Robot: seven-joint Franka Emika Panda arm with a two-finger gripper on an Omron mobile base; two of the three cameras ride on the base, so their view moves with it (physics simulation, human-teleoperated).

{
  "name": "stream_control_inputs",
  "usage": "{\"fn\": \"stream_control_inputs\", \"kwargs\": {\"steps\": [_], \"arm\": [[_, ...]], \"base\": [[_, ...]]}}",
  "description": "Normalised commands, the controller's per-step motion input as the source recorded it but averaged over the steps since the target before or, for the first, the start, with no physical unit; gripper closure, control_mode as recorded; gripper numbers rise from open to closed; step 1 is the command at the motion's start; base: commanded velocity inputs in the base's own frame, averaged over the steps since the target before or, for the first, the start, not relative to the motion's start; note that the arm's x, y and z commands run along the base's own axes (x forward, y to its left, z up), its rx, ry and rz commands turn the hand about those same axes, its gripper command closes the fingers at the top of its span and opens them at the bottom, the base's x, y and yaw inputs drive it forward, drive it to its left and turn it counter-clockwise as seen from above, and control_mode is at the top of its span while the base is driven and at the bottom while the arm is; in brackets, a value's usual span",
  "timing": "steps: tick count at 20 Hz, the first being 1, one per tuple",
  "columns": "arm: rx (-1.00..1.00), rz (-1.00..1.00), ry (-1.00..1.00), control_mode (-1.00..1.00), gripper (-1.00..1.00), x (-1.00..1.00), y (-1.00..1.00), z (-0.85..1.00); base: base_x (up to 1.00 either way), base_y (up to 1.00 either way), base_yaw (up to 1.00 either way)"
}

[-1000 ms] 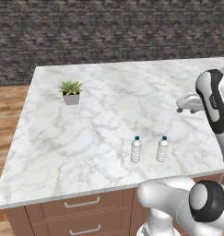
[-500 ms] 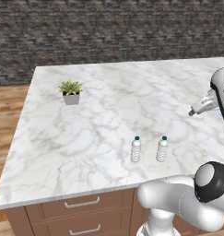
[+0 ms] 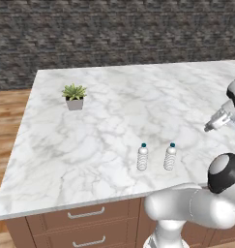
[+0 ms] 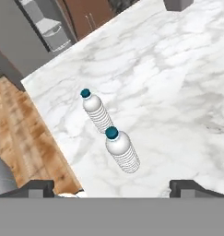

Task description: Take the bottled waters from the counter and place them in the freezer to freeze. Close the freezer door after placing the bottles.

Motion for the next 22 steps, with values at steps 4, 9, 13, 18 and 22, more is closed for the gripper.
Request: {"fn": "stream_control_inputs", "kwargs": {"steps": [4,9,13,18,22], "arm": [[0.02,0.33,-0.21,-1.00,-1.00,0.00,0.00,-0.38],[0.02,0.33,-0.39,-1.00,-1.00,0.00,0.00,-0.29],[0.00,0.28,-0.29,-1.00,-1.00,0.00,-0.05,-0.34],[0.00,0.00,0.00,-1.00,-1.00,0.04,-0.13,-0.28],[0.00,0.01,0.00,-1.00,-1.00,0.00,0.06,-0.48]], "base": [[0.00,0.00,0.00],[0.00,0.00,0.00],[0.00,0.00,0.00],[0.00,0.00,0.00],[0.00,0.00,0.00]]}}
